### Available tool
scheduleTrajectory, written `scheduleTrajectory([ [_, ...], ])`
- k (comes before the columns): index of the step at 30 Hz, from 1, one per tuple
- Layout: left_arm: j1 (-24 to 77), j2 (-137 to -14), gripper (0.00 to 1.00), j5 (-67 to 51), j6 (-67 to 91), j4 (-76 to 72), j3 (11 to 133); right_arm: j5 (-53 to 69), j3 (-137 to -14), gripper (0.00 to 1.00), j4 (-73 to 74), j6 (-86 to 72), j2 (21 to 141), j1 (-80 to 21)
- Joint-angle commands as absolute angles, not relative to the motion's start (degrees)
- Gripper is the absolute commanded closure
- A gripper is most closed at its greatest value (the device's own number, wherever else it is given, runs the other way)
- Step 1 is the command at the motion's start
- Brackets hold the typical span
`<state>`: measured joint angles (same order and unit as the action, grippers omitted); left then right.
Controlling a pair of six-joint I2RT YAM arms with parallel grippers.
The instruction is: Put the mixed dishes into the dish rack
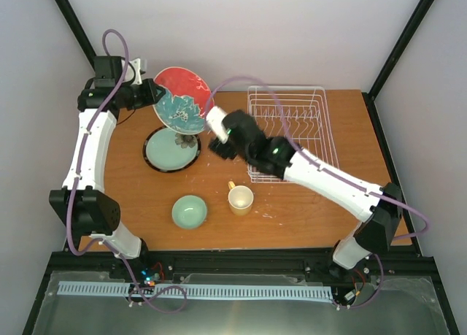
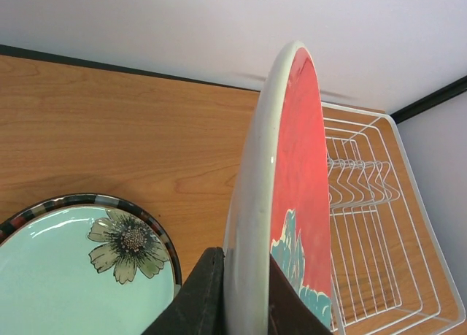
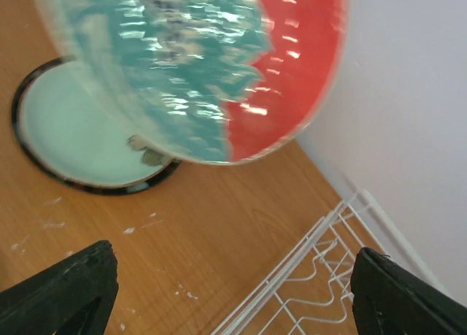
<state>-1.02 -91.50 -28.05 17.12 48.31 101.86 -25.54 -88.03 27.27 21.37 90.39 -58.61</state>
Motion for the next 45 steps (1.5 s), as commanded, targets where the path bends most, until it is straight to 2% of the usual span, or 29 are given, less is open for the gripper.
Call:
scheduleTrajectory([
  [1,-1.3,-89.7,1.00,-30.8,17.6,44.9,107.0,-9.6,-93.2,0.15,28.0,4.7,87.5,-46.5],
  [9,-1.3,-92.6,0.99,-31.2,17.7,49.6,109.3,-9.3,-92.1,0.14,30.5,10.6,88.0,-46.2],
  [14,-1.3,-96.8,0.99,-31.5,17.5,53.8,113.7,-24.1,-91.4,0.12,29.4,26.1,91.8,-53.5],
  [18,-1.4,-97.8,0.99,-31.2,17.7,54.4,114.8,-27.4,-91.1,0.10,26.5,31.4,93.8,-56.3],
  [26,-1.4,-99.7,0.99,-31.9,17.9,55.9,116.3,-28.4,-93.0,0.09,24.0,35.8,98.0,-59.8],
  [33,-1.3,-98.8,0.99,-32.9,17.2,55.6,115.3,-28.5,-93.6,0.08,22.1,32.1,98.5,-60.3],
  [35,-1.3,-97.3,0.99,-33.2,16.6,53.9,113.6,-24.8,-94.1,0.08,22.8,26.1,97.1,-58.2],
  [40,-1.3,-92.4,0.99,-36.4,14.7,47.4,107.1,-4.5,-95.2,0.09,27.6,4.7,93.4,-47.0],
  [45,-2.3,-86.6,0.99,-46.3,13.1,38.7,97.8,12.7,-91.7,0.09,27.1,-4.6,89.3,-37.1],
])
